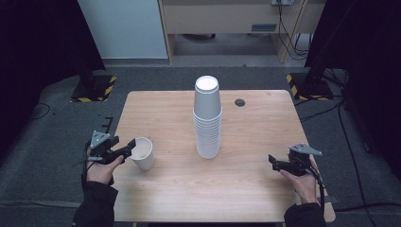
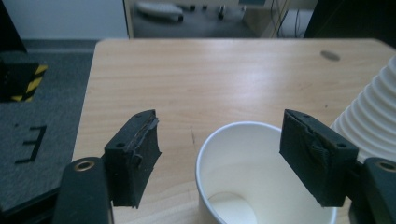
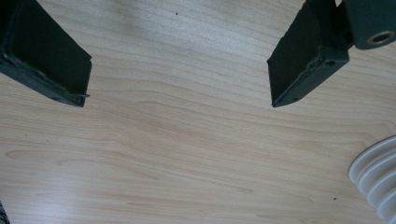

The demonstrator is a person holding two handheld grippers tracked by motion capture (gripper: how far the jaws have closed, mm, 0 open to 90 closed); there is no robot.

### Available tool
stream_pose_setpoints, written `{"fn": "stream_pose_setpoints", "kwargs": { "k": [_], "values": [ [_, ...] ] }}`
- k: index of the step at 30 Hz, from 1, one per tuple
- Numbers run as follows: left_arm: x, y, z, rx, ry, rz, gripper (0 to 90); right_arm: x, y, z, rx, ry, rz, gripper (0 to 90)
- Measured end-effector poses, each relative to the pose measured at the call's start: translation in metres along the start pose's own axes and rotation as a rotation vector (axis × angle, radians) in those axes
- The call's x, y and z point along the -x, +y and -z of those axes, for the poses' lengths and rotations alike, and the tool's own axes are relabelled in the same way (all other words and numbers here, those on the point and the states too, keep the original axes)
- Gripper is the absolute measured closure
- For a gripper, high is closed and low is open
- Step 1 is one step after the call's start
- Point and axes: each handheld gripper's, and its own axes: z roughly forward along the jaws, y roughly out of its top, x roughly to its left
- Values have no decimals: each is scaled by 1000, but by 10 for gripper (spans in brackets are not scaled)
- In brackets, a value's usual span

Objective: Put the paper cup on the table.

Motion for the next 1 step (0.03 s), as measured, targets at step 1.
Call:
{"fn": "stream_pose_setpoints", "kwargs": {
  "k": [1],
  "values": [
    [0, -2, 3, 31, 8, 0, 267, 0, 0, 0, 0, 0, 0, 64]
  ]
}}
